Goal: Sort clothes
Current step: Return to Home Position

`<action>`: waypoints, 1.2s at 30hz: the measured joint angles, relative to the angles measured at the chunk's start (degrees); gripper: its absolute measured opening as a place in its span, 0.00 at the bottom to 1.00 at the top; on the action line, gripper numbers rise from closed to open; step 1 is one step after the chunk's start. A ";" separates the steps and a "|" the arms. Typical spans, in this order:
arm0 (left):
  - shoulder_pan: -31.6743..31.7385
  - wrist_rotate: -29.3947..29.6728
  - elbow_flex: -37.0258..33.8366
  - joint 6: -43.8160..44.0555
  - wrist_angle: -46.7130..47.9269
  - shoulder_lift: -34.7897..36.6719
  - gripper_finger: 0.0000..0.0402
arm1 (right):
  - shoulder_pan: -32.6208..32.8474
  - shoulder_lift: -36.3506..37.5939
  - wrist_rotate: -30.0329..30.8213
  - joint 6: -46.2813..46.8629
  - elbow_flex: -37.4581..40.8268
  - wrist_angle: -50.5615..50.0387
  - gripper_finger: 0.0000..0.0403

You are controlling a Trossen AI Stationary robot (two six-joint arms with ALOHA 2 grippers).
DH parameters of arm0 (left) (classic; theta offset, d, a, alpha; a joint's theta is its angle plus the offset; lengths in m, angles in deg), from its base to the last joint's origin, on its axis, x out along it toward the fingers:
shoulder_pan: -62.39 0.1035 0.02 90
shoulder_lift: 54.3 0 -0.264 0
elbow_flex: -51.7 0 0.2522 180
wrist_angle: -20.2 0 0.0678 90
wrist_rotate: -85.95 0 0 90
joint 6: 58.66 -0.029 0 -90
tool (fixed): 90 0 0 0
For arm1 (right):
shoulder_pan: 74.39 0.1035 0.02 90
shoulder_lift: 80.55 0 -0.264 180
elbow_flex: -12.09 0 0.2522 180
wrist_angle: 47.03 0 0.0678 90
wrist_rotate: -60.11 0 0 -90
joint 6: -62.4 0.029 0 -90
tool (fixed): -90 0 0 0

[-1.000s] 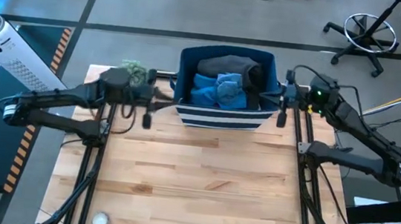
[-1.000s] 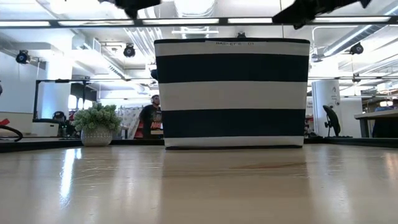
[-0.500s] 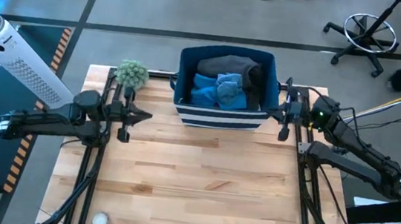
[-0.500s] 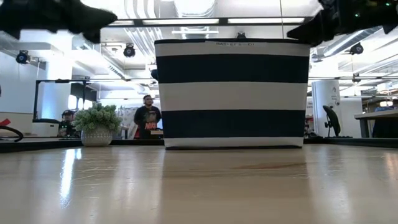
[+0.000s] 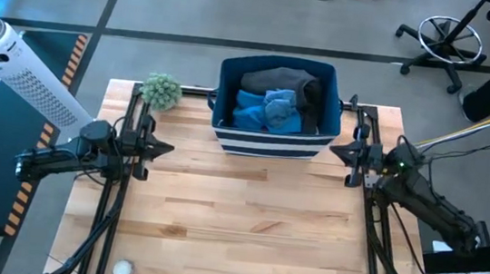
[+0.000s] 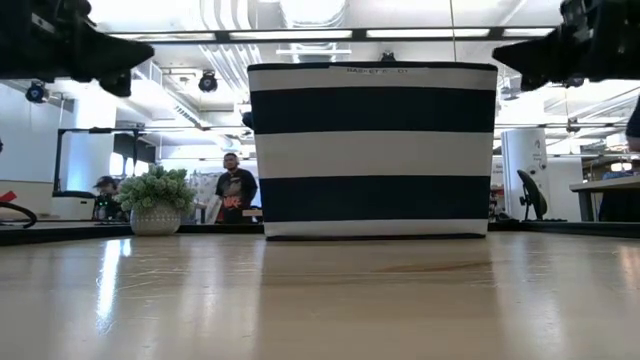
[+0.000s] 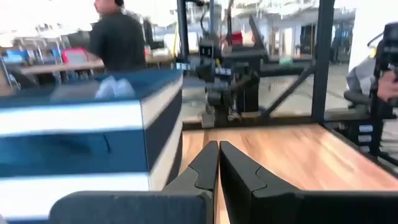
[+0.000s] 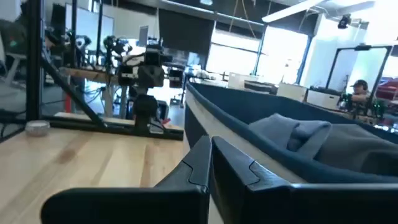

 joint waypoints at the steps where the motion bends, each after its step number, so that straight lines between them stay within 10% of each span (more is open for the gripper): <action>1: -0.05 0.24 -0.02 0.02 0.94 -0.03 0.00 | -0.01 1.50 -0.02 0.69 1.04 0.07 0.00; 36: -1.56 6.70 -10.82 4.80 -7.57 -0.41 0.00 | 0.02 5.62 4.16 4.91 5.80 -13.26 0.00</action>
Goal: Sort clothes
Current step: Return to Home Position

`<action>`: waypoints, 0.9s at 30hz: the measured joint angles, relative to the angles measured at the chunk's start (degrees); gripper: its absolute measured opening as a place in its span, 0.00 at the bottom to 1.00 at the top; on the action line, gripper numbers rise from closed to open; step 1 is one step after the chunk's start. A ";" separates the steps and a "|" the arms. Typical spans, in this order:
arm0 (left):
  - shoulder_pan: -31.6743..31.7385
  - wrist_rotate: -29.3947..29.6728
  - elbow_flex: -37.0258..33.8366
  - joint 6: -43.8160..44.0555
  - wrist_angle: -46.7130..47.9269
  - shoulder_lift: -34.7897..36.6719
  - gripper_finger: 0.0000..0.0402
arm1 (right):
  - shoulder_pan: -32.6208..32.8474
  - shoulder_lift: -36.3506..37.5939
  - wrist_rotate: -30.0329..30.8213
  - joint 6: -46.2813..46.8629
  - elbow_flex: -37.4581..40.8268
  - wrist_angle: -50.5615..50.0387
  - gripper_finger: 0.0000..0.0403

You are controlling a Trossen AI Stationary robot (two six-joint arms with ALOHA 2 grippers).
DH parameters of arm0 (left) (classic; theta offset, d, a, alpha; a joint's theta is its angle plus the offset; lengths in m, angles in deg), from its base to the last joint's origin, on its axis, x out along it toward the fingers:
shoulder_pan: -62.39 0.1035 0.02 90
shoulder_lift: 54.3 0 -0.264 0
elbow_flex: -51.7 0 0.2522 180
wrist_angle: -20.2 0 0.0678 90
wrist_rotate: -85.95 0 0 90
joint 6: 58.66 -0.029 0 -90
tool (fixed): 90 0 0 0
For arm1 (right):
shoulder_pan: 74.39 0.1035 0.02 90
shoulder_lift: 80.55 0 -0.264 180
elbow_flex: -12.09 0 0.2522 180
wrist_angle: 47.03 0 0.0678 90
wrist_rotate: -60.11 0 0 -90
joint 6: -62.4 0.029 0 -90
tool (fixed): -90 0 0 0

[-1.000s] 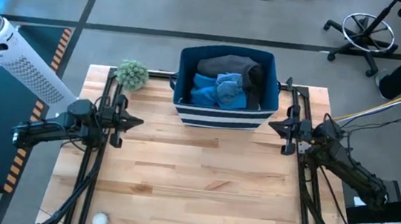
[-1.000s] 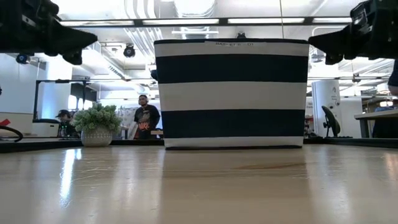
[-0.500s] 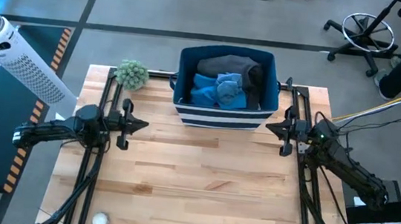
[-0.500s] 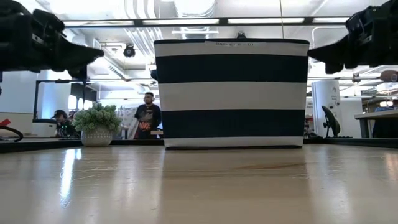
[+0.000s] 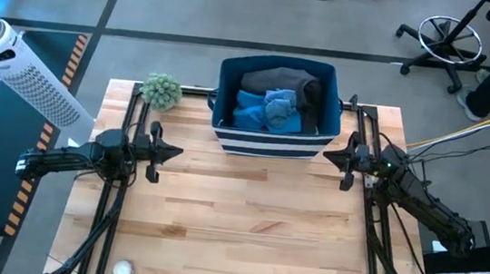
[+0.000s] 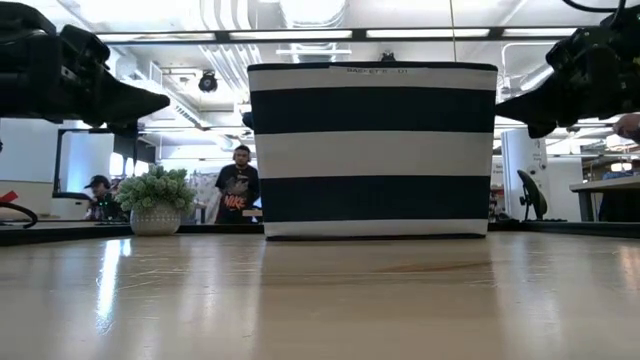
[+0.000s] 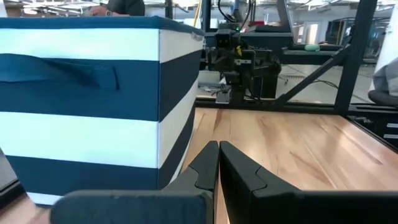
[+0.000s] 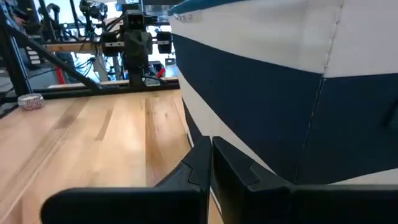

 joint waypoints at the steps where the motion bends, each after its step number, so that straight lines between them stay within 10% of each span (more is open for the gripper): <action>1: 0.00 -0.01 0.00 0.02 0.00 -0.04 0.00 | -0.02 0.00 0.00 -0.30 0.00 -0.06 0.00; 13: 0.00 0.49 -0.04 -0.25 -0.15 0.36 0.00 | 2.84 -0.20 3.57 6.86 3.15 11.58 0.00; 27: 0.00 0.62 -0.07 -0.36 -0.42 0.37 0.00 | 25.74 -5.16 25.13 4.34 3.21 15.93 0.00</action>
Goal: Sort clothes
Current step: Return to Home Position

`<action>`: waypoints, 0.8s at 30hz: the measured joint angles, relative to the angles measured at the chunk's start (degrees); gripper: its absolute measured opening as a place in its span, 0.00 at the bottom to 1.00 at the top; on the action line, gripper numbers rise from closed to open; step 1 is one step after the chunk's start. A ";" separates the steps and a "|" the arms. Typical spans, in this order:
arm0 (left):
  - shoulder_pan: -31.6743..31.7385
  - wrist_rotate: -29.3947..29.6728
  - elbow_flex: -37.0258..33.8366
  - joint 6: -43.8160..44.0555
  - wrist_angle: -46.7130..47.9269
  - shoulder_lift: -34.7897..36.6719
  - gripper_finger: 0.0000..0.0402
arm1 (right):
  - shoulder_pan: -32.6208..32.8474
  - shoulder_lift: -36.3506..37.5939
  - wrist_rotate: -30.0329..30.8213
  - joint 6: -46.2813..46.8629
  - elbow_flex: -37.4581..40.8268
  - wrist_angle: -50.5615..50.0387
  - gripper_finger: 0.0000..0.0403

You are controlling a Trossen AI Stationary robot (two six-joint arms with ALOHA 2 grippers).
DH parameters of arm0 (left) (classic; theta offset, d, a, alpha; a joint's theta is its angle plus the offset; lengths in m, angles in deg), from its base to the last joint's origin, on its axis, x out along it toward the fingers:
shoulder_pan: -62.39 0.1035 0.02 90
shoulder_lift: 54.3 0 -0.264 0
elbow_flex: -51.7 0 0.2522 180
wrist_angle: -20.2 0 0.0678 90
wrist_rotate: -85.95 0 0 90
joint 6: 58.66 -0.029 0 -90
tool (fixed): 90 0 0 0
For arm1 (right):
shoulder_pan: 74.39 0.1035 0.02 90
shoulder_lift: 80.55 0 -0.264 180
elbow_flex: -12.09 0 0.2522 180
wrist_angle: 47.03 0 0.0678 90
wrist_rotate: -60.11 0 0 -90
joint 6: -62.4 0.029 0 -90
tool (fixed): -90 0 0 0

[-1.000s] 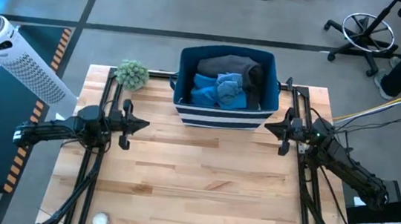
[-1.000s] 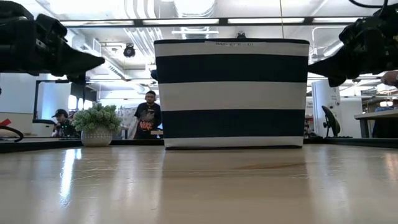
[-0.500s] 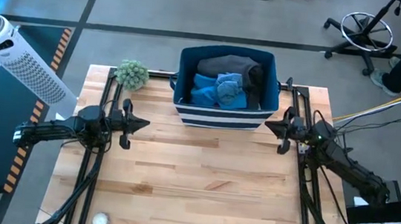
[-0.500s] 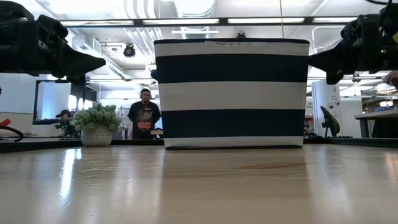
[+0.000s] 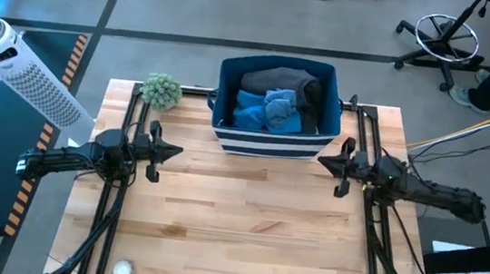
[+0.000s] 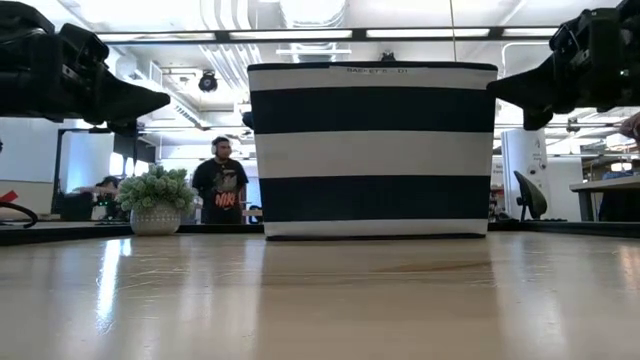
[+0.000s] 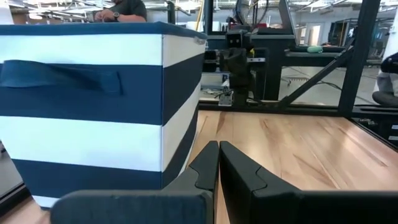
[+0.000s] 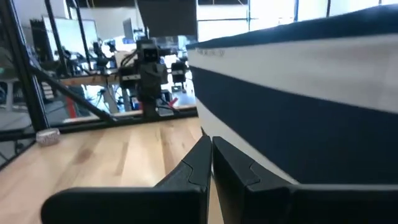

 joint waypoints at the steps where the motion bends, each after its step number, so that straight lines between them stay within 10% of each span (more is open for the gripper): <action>1: 0.00 0.30 0.00 -0.13 0.00 0.01 0.00 | 1.76 -0.60 1.93 -0.44 0.00 0.23 0.00; 24: -0.04 2.40 -0.02 -1.84 0.45 -0.65 0.00 | 10.62 -0.49 9.62 -6.36 0.02 -7.60 0.00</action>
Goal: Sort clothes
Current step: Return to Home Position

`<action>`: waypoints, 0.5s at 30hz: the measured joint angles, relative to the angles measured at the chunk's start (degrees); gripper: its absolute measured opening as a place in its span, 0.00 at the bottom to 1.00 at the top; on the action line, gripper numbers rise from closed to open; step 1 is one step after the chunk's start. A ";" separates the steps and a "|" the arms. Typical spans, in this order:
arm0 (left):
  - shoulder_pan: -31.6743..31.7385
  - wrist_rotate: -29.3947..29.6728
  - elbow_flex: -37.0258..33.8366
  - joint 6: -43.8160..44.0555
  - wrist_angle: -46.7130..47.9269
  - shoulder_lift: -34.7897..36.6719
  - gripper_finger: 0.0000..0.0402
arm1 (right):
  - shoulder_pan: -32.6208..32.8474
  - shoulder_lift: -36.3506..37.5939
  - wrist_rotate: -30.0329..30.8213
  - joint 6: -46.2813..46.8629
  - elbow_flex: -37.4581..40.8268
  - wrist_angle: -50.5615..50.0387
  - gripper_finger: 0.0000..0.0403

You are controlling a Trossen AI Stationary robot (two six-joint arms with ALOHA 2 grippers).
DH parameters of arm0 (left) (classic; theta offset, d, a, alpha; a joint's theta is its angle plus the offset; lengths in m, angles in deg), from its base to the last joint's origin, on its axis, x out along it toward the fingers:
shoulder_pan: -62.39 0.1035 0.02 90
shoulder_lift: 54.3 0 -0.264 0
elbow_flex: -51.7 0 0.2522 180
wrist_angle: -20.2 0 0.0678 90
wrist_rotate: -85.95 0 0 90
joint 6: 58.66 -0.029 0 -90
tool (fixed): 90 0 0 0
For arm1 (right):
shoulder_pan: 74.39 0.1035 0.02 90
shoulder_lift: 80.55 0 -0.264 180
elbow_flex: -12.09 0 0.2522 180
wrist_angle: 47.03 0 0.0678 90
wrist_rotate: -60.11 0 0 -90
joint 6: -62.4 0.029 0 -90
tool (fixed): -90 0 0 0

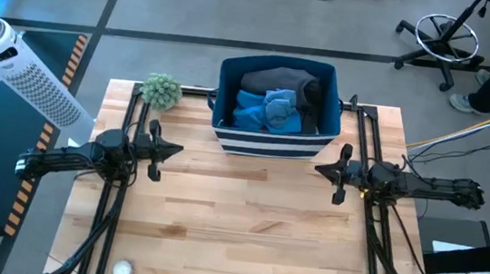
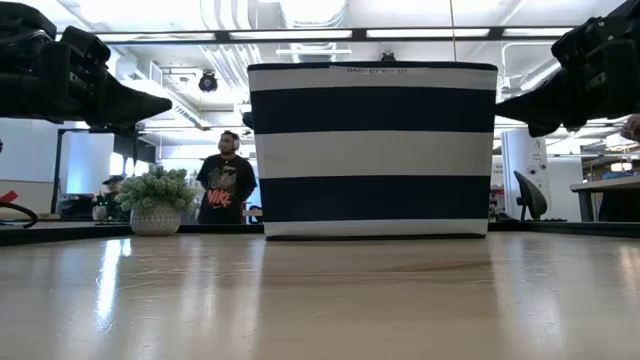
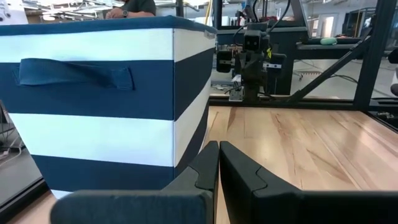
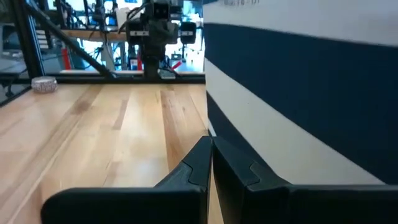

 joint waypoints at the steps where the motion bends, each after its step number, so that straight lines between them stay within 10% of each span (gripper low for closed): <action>1: 0.00 0.00 0.00 0.00 0.00 -0.08 0.00 | 0.00 -0.19 -0.03 -0.03 0.00 -0.08 0.00; 15: 0.02 -0.11 0.28 0.02 0.34 -2.73 0.03 | 0.00 -1.02 0.11 -0.12 0.00 -0.15 0.00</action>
